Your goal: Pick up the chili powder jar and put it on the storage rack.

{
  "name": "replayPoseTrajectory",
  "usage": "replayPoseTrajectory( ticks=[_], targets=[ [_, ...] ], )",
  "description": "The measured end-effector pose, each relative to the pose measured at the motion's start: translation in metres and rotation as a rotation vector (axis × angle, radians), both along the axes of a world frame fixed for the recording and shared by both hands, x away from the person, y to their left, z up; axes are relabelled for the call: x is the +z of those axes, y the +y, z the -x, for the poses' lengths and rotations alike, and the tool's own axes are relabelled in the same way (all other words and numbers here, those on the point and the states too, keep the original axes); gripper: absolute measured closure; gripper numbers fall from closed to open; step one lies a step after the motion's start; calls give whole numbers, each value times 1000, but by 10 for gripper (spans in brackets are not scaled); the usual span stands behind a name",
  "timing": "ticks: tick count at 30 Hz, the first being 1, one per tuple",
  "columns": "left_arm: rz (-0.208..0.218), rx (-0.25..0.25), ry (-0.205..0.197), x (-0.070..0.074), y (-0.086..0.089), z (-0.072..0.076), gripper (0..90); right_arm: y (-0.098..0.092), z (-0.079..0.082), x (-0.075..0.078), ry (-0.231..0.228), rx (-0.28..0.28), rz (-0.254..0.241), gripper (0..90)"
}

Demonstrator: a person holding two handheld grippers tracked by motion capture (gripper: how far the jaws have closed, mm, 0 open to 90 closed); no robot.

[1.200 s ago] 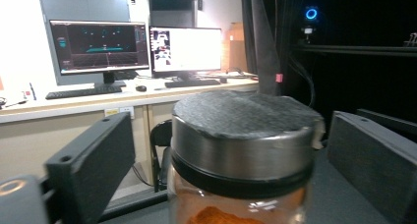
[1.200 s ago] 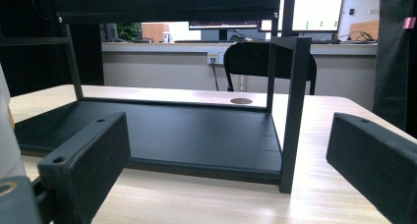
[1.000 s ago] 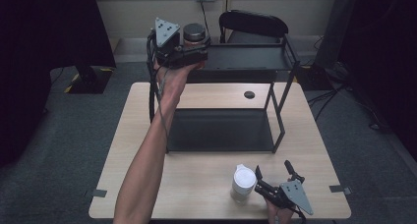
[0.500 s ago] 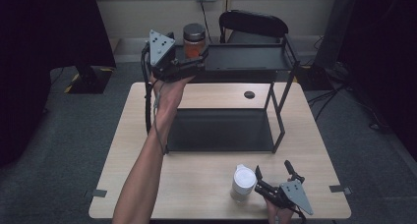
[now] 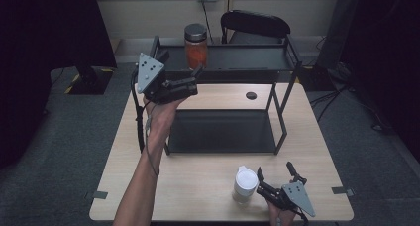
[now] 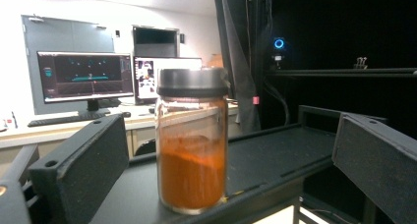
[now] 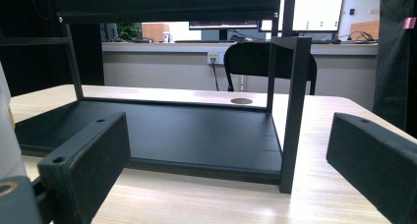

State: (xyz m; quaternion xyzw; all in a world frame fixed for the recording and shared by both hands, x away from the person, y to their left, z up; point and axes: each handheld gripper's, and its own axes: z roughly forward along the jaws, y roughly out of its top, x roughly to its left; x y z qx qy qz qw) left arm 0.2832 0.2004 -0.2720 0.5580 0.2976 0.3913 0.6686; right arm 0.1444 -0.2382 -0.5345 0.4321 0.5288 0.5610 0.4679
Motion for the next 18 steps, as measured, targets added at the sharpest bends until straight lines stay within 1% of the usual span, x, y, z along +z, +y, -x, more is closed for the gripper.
replayPoseTrajectory(
  ticks=[2, 3, 4, 5, 6, 9, 13, 14, 16, 18],
  targets=[
    [10, 1, 0, -5, 4, 5, 0, 0, 0, 0, 0, -1, 0, 19],
    [32, -6, 1, -13, 10, 9, 0, 0, 0, 0, 0, -1, 0, 19],
    [32, -6, 1, -13, 10, 9, 0, 0, 0, 0, 0, -1, 0, 19],
    [38, -1, 0, -18, 14, 14, 0, 0, 0, 0, 0, -1, 0, 19],
    [38, -1, 0, -18, 14, 14, 0, 0, 0, 0, 0, -1, 0, 19],
    [42, 4, -8, -26, 20, 22, 0, 0, 0, 0, 0, -2, 0, 19],
    [63, 11, -18, -37, 27, 33, 0, 1, 0, 0, 0, -3, 0, 19],
    [57, 13, -19, -39, 28, 35, 0, 1, 0, 0, 0, -3, 0, 19],
    [61, 13, -24, -45, 30, 40, 0, 1, 0, 0, 0, -4, 0, 19],
    [56, 13, -40, -51, 31, 48, 0, 1, 0, 0, 0, -4, 0, 19]
  ],
)
